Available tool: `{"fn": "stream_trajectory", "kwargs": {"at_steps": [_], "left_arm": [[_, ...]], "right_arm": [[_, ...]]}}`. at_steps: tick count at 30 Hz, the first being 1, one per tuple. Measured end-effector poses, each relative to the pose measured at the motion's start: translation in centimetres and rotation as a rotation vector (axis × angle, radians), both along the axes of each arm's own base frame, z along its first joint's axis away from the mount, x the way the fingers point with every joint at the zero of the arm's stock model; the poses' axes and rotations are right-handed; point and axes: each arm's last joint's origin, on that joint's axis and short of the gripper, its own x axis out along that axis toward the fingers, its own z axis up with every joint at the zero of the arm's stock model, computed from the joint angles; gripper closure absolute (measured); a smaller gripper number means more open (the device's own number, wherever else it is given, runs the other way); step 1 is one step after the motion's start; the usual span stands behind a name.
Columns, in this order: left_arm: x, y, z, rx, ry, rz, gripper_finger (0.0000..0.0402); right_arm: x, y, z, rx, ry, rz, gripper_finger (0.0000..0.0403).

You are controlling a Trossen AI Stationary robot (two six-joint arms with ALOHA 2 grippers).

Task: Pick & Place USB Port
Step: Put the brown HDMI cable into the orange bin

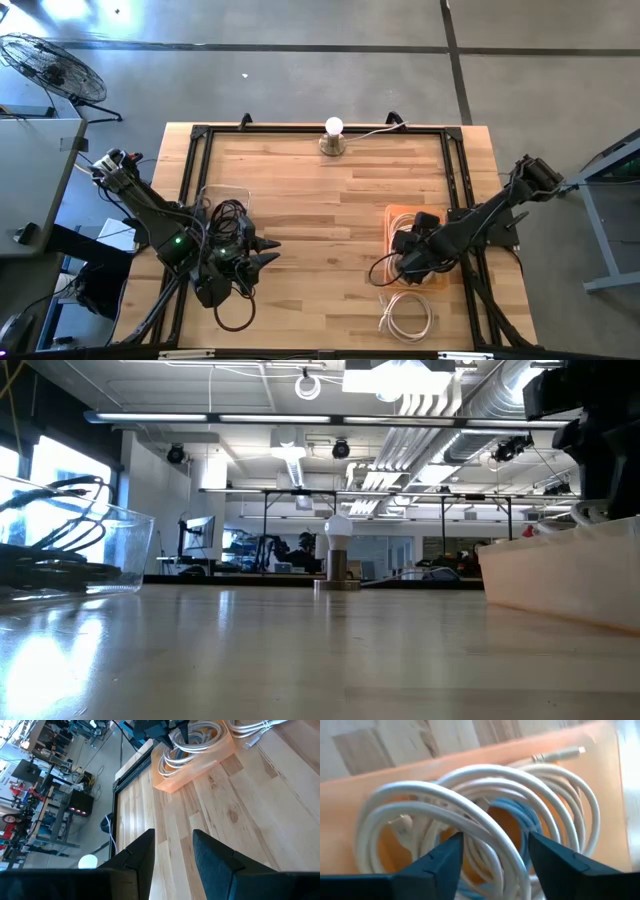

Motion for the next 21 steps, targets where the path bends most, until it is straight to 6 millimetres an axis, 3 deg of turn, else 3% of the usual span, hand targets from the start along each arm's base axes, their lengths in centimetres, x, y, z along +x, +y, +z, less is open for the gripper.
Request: {"fn": "stream_trajectory", "kwargs": {"at_steps": [7, 15, 21], "left_arm": [[0.0, 0.0, 0.0, 0.002, -0.001, 0.001, 0.0273], [0.0, 0.0, 0.0, 0.003, -0.001, 0.002, 0.0273], [-0.1, 0.1, -0.1, 0.009, 0.007, 0.002, 0.0273]], "right_arm": [[1.0, -0.2, 0.7, -0.038, -0.048, 0.118, 0.0149], [2.9, -0.3, 3.9, -0.022, -0.151, 0.131, 0.015], [2.9, 0.1, 4.3, 0.12, -0.099, 0.141, 0.015]]}}
